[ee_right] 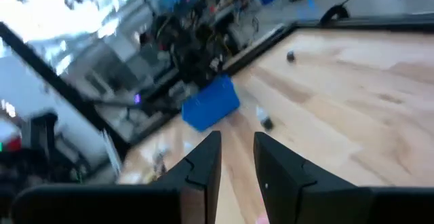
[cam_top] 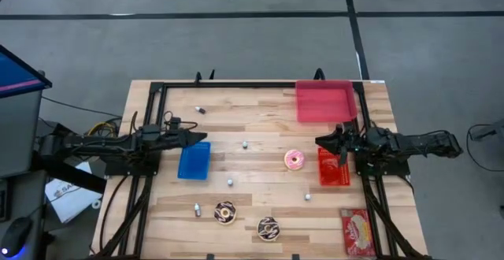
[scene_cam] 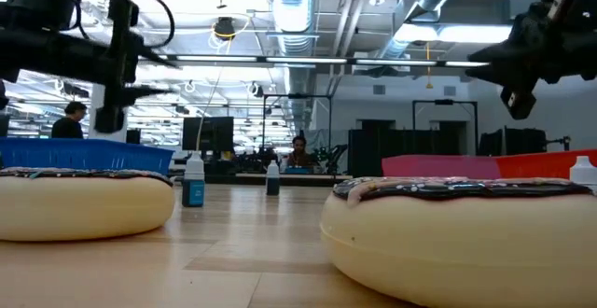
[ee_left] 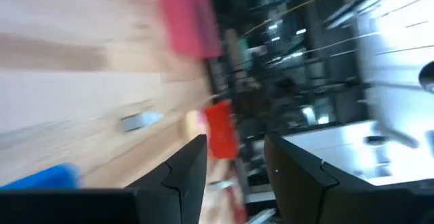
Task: Pick & Place Food Item
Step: Put the black food coloring bottle into the blue bin
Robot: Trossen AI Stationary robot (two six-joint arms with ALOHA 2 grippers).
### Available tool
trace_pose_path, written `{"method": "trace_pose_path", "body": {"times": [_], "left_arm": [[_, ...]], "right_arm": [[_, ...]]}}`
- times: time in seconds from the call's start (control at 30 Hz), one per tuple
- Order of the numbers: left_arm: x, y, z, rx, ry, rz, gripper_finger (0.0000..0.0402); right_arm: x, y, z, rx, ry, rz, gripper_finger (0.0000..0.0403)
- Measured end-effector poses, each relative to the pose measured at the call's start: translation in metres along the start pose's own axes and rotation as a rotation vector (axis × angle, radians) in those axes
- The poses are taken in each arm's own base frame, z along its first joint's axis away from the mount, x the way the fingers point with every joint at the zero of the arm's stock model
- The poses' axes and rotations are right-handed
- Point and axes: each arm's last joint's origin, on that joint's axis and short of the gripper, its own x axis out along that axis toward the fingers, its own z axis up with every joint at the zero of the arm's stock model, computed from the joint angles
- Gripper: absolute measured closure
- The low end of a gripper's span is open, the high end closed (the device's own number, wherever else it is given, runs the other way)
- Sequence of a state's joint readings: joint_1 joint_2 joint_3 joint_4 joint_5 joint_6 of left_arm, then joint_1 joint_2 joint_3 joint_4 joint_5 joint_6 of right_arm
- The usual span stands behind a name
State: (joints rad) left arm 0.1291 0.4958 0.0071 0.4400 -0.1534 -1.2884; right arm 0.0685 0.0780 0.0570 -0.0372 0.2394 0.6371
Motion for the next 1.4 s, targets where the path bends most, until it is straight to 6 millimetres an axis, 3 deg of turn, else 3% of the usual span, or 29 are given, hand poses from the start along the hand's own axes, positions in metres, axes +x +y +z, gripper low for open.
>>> {"method": "trace_pose_path", "body": {"times": [0.13,0.4,0.63,0.8,0.9,0.97,1.07,1.23,1.33,1.4], "left_arm": [[0.0,-0.021,0.009,0.066,-0.165,-0.199,0.0256],[-0.012,-0.06,0.023,0.188,-0.402,-0.546,0.0256],[-0.002,-0.105,0.037,0.316,-0.566,-0.559,0.0256],[0.02,-0.149,0.046,0.466,-0.654,-0.55,0.0256],[0.038,-0.18,0.053,0.644,-0.743,-0.507,0.0256],[0.051,-0.197,0.058,0.816,-0.797,-0.416,0.0256],[0.067,-0.216,0.07,1.069,-0.763,-0.12,0.0256],[0.079,-0.221,0.098,1.369,-0.306,0.483,0.0256],[0.076,-0.214,0.11,1.429,-0.004,0.739,0.0256],[0.076,-0.215,0.115,1.483,0.141,0.82,0.0256]], "right_arm": [[-0.001,0.006,0.01,0.205,-0.091,0.075,0.0321],[-0.007,0.022,0.029,0.213,-0.224,0.31,0.0321],[-0.01,0.025,0.035,0.251,-0.303,0.332,0.0321],[-0.01,0.023,0.039,0.292,-0.383,0.262,0.0321],[-0.012,0.023,0.041,0.284,-0.419,0.257,0.0321],[-0.012,0.023,0.041,0.28,-0.426,0.252,0.0321],[-0.012,0.023,0.042,0.285,-0.445,0.24,0.0321],[-0.013,0.024,0.043,0.306,-0.45,0.25,0.0321],[-0.013,0.024,0.043,0.31,-0.45,0.249,0.0321],[-0.013,0.023,0.043,0.31,-0.458,0.234,0.0321]]}}
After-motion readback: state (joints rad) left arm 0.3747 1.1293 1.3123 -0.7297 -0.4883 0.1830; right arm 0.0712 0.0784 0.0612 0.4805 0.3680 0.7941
